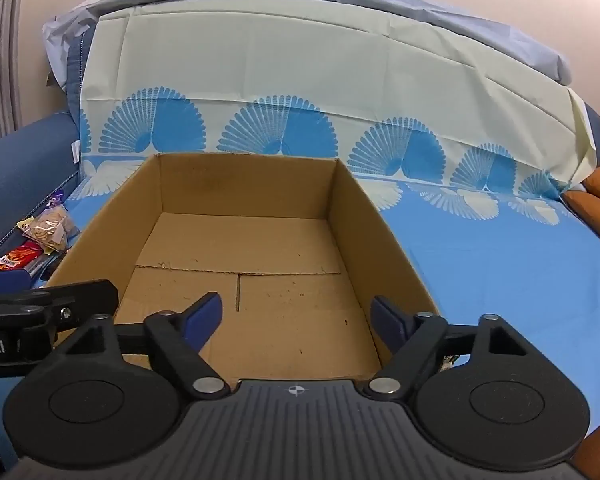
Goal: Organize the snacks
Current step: 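Swing both tools from the cardboard box toward the snack pile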
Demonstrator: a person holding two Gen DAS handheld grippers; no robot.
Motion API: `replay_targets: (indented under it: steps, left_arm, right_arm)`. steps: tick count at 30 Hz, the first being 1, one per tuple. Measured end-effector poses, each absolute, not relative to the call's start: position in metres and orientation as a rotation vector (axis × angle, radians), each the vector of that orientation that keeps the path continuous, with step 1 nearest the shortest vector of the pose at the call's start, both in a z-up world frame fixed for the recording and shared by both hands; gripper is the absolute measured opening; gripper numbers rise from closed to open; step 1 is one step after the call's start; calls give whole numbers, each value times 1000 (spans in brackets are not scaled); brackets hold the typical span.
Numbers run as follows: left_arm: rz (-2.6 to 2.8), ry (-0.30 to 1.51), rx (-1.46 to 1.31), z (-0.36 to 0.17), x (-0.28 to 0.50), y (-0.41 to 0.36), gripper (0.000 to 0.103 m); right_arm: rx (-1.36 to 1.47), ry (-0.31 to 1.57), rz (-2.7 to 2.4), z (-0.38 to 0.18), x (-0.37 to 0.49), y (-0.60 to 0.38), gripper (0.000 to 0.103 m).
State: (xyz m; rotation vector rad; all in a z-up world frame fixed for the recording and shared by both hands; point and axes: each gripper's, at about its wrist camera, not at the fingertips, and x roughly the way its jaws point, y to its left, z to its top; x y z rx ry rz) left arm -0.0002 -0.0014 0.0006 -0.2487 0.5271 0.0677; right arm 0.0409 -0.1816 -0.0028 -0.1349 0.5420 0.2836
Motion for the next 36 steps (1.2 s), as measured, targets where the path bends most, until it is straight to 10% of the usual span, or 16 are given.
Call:
replay_targets:
  steps: [22,30,36]
  left_arm:
    - [57,499,-237,8,-3,-8,98]
    - [53,457,-210,19,-22,11,31]
    - [72,404,-230,47,-38,50,29]
  right_arm:
    - [-117,499,306,3,36,-182,55]
    - [-64,507,320,10,39,-179,51]
    - [21,497,382,19,31,-160,45]
